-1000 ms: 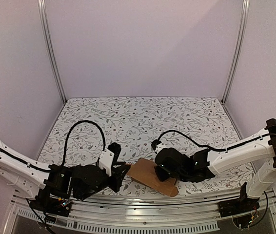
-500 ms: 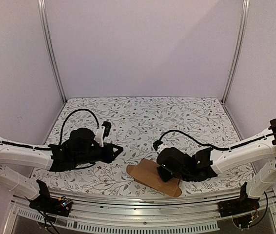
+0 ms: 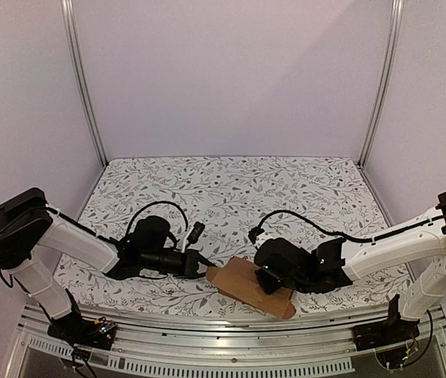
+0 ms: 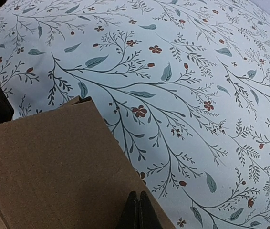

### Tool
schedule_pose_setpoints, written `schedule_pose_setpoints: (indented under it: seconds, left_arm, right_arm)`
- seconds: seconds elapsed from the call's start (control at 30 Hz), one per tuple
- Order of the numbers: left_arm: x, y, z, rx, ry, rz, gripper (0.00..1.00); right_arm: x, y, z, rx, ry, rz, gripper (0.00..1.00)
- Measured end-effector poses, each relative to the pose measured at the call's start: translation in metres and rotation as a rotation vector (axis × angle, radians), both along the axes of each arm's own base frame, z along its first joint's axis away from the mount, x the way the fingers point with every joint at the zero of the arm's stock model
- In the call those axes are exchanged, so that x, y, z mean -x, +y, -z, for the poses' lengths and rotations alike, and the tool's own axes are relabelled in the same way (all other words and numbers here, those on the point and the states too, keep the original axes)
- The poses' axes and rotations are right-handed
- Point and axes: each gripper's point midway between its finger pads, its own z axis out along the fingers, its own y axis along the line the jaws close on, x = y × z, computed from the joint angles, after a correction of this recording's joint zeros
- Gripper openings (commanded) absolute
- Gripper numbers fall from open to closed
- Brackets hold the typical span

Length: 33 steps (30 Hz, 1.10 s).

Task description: Fold the paper box

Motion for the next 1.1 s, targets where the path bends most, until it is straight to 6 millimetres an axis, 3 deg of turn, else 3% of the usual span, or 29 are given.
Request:
schedule_pose_setpoints:
  seconds: [0.3,0.6,0.87,1.1]
  left_arm:
    - [0.008,-0.014,-0.006,0.050,0.034,0.072,0.00]
    - [0.016,-0.025,0.008,0.026,0.062,0.110,0.00]
    - [0.011,-0.012,0.005,-0.049,0.003,0.074,0.00]
    - [-0.006,0.010,-0.009,-0.172,-0.104,-0.014,0.00]
  right_arm:
    - [0.000,-0.001,0.000,0.003,0.001,0.000,0.00]
    - [0.002,-0.005,0.004,0.026,0.008,0.000,0.00]
    - [0.002,-0.005,0.003,0.027,0.008,-0.001,0.00]
    - [0.009,-0.001,0.005,0.034,0.002,-0.019,0.00]
